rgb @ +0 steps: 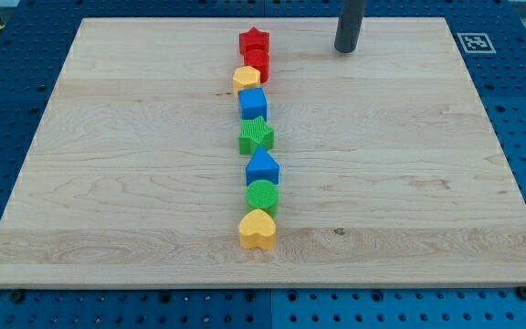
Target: Move your arm right to the red star
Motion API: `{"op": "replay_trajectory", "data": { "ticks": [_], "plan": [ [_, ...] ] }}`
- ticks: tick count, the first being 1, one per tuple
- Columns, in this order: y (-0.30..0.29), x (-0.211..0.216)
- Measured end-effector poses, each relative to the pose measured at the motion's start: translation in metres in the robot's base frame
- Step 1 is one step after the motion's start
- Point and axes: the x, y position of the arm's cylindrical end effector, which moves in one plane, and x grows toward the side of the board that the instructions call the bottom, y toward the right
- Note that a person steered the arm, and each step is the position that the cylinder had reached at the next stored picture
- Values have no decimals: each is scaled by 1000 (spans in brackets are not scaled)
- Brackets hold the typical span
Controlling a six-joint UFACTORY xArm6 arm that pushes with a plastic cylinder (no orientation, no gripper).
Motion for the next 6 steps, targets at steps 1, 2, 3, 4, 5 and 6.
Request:
{"op": "replay_trajectory", "data": {
  "ticks": [1,2,3,4,5,6],
  "plan": [
    [0,0],
    [2,-5],
    [-22,-6],
    [-69,6],
    [-87,14],
    [-97,12]
  ]
}}
